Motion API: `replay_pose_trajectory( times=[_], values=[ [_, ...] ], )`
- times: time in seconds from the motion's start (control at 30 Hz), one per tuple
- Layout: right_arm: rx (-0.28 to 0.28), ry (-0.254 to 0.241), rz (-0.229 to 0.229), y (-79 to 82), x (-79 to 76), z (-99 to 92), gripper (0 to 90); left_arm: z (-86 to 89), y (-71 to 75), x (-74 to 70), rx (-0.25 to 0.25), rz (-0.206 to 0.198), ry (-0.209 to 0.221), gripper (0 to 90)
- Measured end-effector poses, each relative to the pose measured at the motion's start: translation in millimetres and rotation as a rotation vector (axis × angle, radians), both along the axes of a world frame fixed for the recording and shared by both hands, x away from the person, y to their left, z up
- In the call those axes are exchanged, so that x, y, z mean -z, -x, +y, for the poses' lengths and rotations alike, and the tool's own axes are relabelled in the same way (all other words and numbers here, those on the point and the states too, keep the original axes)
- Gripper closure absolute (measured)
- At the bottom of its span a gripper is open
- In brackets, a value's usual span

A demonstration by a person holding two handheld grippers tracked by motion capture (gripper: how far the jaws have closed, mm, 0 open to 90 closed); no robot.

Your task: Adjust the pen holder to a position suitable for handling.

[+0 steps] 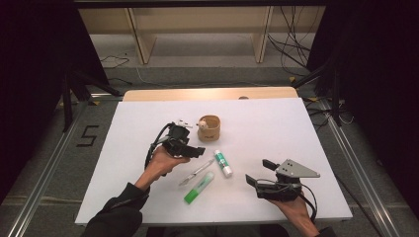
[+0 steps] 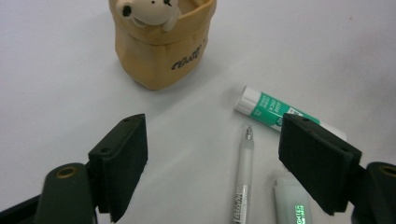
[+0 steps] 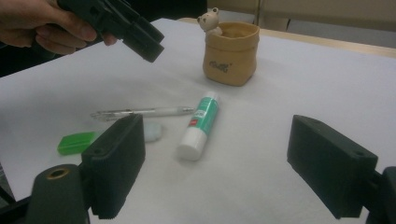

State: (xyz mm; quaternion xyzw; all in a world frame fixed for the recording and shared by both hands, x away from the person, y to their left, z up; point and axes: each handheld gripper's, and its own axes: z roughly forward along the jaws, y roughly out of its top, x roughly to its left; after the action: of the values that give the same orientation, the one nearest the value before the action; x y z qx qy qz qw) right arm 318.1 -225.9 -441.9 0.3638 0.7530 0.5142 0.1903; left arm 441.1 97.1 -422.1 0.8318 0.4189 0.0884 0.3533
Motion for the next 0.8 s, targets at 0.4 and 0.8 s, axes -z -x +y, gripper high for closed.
replay_pose_trajectory(
  times=[0.4, 0.8],
  values=[
    [0.011, 0.003, 0.038, -3.2, 0.4, 0.4, 20.1, 9.3, 25.2, -2.5, 0.017, -0.032, 0.044, 20.6],
    [0.006, 0.012, 0.118, -18.0, -10.1, 5.4, 20.4, 33.5, 49.2, -6.4, -0.005, -0.093, 0.147, 17.7]
  ],
)
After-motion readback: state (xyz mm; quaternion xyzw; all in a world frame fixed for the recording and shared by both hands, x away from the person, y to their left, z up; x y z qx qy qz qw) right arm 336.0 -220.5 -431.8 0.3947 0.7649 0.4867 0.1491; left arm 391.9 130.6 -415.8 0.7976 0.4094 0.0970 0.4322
